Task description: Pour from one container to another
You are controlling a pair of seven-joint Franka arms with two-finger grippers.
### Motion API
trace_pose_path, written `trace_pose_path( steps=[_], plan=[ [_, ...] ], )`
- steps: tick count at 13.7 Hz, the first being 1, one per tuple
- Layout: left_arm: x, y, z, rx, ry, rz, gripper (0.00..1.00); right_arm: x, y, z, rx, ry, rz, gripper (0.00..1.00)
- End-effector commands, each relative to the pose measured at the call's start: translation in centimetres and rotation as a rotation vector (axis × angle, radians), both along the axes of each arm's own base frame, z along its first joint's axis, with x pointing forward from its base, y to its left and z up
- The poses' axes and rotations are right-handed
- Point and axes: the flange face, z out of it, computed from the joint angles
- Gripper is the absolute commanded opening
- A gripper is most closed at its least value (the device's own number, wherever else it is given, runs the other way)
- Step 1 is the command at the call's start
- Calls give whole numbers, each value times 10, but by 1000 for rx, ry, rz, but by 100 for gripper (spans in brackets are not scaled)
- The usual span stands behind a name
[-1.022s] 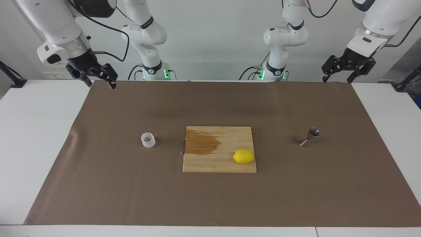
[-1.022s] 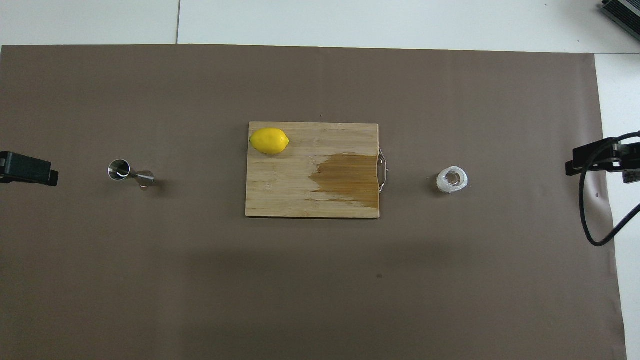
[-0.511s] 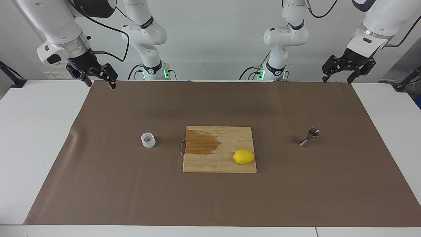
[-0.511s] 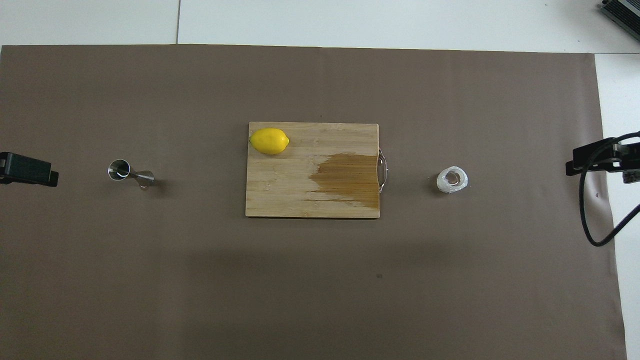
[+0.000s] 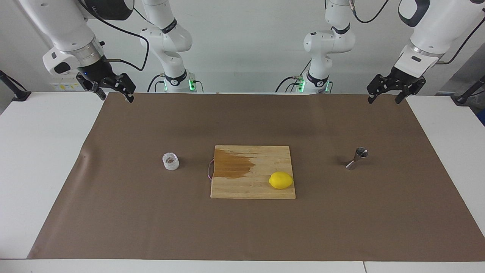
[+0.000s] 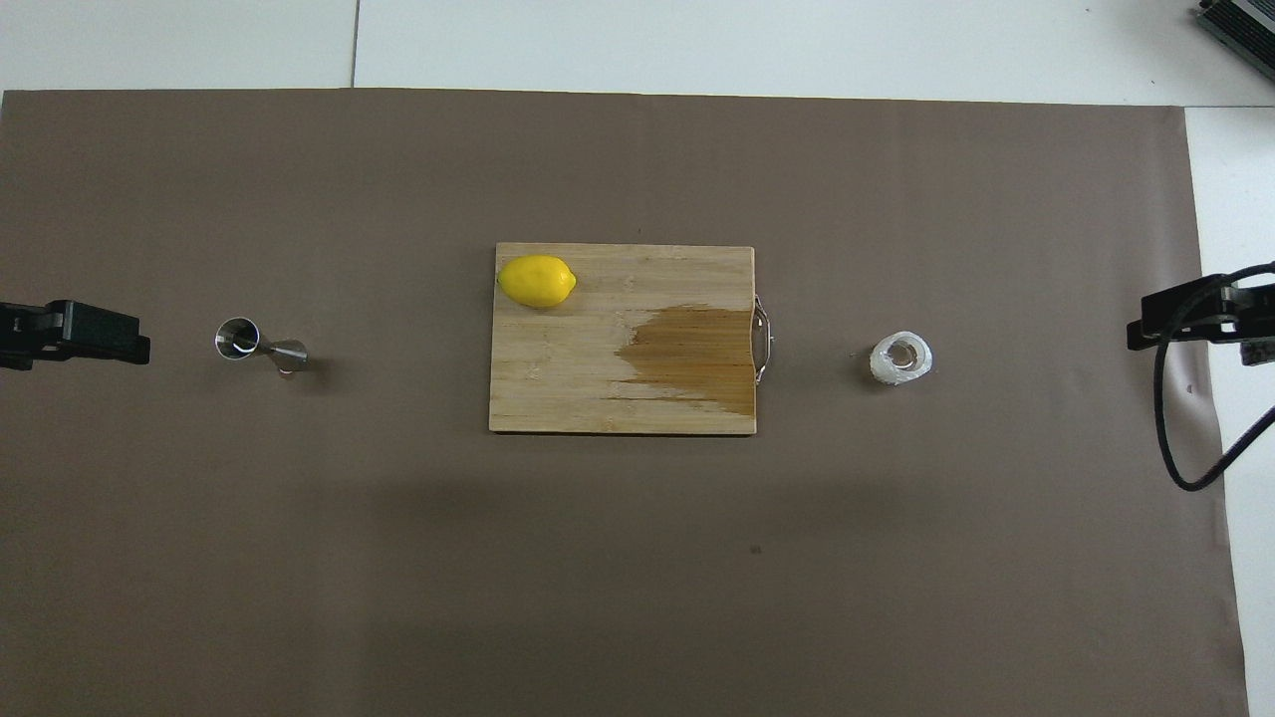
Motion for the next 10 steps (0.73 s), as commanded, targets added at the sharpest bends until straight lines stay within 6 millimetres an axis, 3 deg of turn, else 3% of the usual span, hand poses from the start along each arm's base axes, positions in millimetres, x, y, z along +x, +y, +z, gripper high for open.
trace_pose_path(
  steps=[1,3,6,10],
  plan=[
    [21,1,-31,-14,7,163,100,-3,-1,2,-2,11,-7,100],
    [25,19,-51,-81,50,359,100,-3,-1,1,-2,12,-7,100],
    [7,38,-84,-146,106,608,100,-3,-1,2,-2,11,-7,100],
    [-8,71,-98,-227,120,758,100,-3,-1,2,-2,11,-7,100]
  ],
)
